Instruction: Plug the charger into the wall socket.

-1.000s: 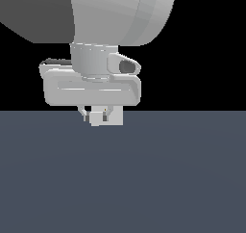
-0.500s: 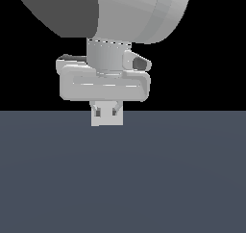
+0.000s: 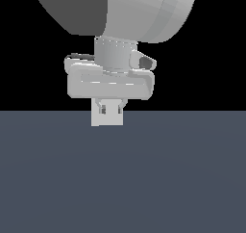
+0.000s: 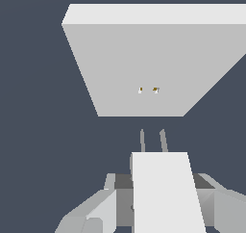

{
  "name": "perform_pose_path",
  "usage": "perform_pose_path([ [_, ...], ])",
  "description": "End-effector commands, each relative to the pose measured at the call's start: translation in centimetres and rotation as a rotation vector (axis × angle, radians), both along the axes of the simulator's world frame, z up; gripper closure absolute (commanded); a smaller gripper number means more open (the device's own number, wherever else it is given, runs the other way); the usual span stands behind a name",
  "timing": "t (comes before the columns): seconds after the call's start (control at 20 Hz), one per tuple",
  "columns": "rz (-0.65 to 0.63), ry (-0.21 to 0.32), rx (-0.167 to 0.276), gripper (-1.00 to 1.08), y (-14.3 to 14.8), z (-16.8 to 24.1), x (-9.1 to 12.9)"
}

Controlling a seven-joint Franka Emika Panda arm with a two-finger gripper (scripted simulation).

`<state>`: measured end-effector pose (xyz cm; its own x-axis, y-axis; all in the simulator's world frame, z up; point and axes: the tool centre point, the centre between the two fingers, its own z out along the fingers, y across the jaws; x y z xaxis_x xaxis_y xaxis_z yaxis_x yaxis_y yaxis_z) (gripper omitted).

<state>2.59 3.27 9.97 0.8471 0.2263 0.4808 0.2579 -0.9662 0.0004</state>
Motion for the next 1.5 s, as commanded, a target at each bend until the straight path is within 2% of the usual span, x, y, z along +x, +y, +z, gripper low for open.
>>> perform_pose_path([
  [0.0,0.004,0.0,0.0,1.08,-0.1,0.1,0.1],
  [0.5,0.004,0.001,0.0,1.08,0.0,0.1,0.4],
  [1.1,0.004,0.002,0.002,1.08,0.9,0.1,4.1],
  [1.45,0.006,0.002,0.0,1.08,1.2,0.0,5.0],
])
